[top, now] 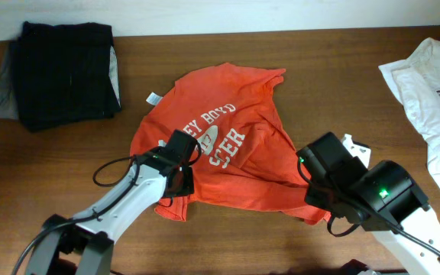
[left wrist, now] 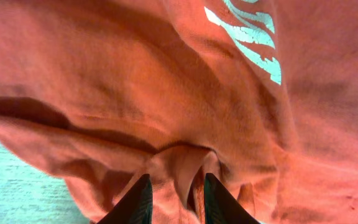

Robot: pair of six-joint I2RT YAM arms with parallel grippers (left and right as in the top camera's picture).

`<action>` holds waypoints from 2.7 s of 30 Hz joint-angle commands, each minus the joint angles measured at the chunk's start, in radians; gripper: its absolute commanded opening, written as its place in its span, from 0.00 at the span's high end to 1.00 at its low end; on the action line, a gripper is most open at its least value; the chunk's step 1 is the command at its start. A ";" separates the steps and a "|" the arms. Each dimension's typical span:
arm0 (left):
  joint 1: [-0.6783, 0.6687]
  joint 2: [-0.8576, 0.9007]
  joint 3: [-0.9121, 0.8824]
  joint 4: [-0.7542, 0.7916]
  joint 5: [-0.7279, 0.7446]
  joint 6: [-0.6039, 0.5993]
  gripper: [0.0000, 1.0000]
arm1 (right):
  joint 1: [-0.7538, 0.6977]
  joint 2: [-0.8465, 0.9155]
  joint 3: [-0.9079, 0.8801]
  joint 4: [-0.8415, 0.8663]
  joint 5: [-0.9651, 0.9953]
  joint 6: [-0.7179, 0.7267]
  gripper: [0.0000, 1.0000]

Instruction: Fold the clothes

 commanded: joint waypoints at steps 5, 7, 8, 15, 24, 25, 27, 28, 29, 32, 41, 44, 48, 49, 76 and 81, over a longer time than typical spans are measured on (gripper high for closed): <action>-0.004 0.029 0.000 0.012 0.006 0.021 0.94 | -0.004 -0.001 0.010 -0.005 0.018 0.008 0.96; -0.003 0.029 0.001 0.012 -0.005 0.021 1.00 | -0.004 -0.001 0.010 -0.004 0.018 0.008 0.96; -0.003 0.026 0.006 0.007 -0.013 0.021 1.00 | -0.004 -0.001 0.010 -0.004 0.021 0.009 0.96; -0.003 -0.332 0.277 -0.309 -0.134 0.020 0.99 | -0.004 -0.001 0.160 0.025 0.003 -0.090 0.96; -0.003 -0.782 0.843 -0.512 -0.469 0.020 0.99 | -0.004 0.068 0.932 -0.099 -0.003 -0.273 0.96; -0.003 -0.785 0.943 -0.541 -0.516 0.020 1.00 | -0.004 0.092 1.044 -0.126 0.025 -0.274 0.96; -0.003 -0.783 1.106 -0.571 -0.549 0.021 1.00 | -0.004 0.133 1.222 -0.158 0.054 -0.289 0.96; -0.003 -0.783 1.145 -0.573 -0.562 0.021 1.00 | -0.004 0.142 1.273 -0.158 0.066 -0.290 0.96; -0.003 -0.783 1.203 -0.568 -0.613 0.021 0.99 | -0.004 0.148 1.322 -0.158 0.109 -0.288 0.96; -0.003 -0.768 1.236 -0.494 -0.738 0.061 1.00 | -0.004 0.158 1.347 -0.118 0.254 -0.284 0.96; 0.010 -0.203 1.191 -0.209 -0.768 0.236 0.99 | -0.198 0.440 1.347 -0.019 0.465 -0.285 0.96; 0.078 0.033 1.192 -0.021 -0.766 0.314 0.99 | -0.446 0.613 1.347 0.045 0.145 -0.370 0.96; 0.239 0.309 1.192 0.098 -0.558 0.362 0.99 | -0.647 0.861 1.347 0.110 -0.156 -0.489 0.96; 0.259 0.350 1.192 0.100 -0.524 0.362 0.99 | -0.665 0.914 1.347 0.122 -0.157 -0.499 0.96; 0.207 -0.026 1.158 -0.986 -0.053 0.143 0.01 | -0.671 0.531 0.977 -0.159 -0.385 -0.643 0.02; 0.066 -0.175 0.760 -0.936 -0.012 0.097 0.01 | -0.671 0.463 0.668 -0.151 -0.343 -0.643 0.02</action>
